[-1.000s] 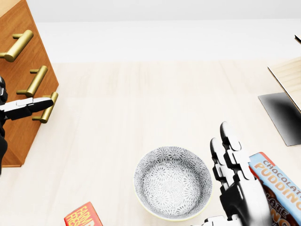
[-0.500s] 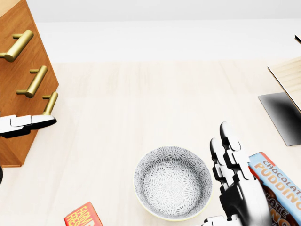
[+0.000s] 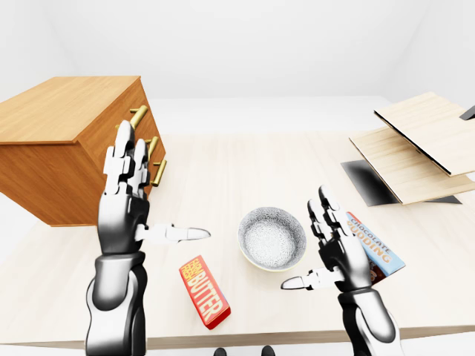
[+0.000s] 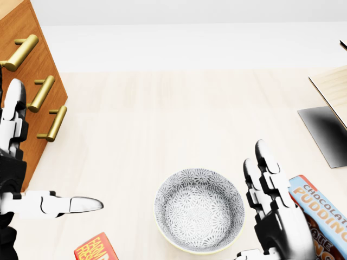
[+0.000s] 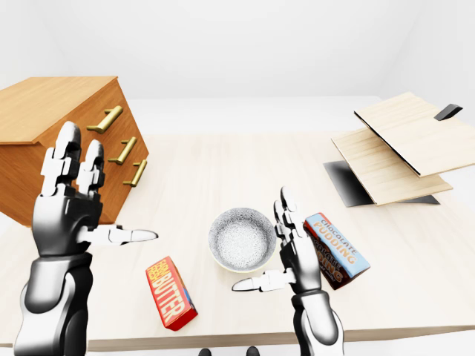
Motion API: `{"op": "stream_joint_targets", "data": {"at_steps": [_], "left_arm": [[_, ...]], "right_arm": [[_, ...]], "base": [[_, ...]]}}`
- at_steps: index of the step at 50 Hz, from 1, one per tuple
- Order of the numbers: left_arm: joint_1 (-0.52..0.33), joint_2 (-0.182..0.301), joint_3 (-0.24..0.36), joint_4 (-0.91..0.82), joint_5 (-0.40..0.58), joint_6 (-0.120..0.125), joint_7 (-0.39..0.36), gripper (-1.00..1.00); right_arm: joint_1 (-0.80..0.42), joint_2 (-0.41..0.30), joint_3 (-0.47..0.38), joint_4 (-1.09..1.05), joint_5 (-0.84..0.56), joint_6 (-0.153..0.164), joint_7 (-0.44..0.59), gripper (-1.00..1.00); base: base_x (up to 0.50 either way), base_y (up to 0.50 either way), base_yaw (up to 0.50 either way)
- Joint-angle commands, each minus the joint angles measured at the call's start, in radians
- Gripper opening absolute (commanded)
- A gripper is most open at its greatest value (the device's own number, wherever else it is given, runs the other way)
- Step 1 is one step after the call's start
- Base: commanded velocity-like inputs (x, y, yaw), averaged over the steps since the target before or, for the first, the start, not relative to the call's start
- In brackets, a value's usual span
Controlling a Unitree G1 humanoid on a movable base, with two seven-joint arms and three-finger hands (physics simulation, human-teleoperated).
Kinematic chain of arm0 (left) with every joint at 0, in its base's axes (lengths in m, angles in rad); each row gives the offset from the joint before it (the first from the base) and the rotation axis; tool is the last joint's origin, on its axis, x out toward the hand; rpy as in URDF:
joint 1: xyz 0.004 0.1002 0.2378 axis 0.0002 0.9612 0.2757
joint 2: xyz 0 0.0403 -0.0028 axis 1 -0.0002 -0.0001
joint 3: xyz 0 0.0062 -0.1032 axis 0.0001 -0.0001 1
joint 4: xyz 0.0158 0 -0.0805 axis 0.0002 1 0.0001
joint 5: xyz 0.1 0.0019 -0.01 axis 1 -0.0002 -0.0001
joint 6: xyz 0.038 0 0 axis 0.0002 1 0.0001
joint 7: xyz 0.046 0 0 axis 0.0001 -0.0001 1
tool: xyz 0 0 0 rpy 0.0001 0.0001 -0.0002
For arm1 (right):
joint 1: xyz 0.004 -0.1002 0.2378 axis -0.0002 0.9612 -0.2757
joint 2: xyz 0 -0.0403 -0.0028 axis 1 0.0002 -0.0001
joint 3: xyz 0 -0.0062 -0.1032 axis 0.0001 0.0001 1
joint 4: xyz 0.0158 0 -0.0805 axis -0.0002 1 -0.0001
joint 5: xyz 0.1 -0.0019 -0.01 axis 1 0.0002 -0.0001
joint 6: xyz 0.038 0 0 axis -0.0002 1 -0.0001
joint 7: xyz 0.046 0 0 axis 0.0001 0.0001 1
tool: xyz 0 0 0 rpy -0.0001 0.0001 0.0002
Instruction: Close the top drawer of the cabinet and put the bowl on top of it.
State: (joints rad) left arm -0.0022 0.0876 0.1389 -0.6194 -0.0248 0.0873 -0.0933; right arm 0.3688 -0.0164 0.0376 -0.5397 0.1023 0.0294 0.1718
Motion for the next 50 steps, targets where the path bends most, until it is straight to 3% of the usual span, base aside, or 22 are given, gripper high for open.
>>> {"op": "stream_joint_targets", "data": {"at_steps": [1, 13, 18, 28, 41, 50], "left_arm": [[0.172, -0.074, -0.087, -0.225, 0.085, 0.000, -0.059, 1.00], [0.269, -0.078, -0.193, -0.277, 0.146, 0.000, -0.040, 1.00], [0.286, -0.068, -0.247, -0.303, 0.160, 0.000, -0.019, 1.00], [0.282, -0.045, -0.309, -0.346, 0.185, 0.000, 0.016, 1.00], [0.288, -0.023, -0.366, -0.369, 0.221, 0.000, 0.041, 1.00], [0.299, 0.006, -0.466, -0.407, 0.309, 0.000, 0.081, 1.00]], "right_arm": [[0.006, 0.002, -0.006, -0.010, 0.003, 0.000, 0.004, 1.00], [0.027, 0.005, -0.024, -0.057, 0.020, 0.015, 0.018, 1.00], [0.053, 0.013, -0.060, -0.117, 0.053, 0.037, 0.040, 1.00], [0.137, 0.051, -0.113, -0.225, 0.094, 0.025, 0.097, 1.00], [0.208, 0.119, -0.202, -0.325, 0.148, 0.046, 0.188, 1.00], [0.202, 0.202, -0.328, -0.392, 0.206, 0.058, 0.268, 1.00]], "base": [[0.00, 0.00, 0.00], [0.00, 0.00, 0.00], [0.00, 0.00, 0.00], [0.00, 0.00, 0.00], [0.00, 0.00, 0.00], [0.00, 0.00, 0.00]]}}
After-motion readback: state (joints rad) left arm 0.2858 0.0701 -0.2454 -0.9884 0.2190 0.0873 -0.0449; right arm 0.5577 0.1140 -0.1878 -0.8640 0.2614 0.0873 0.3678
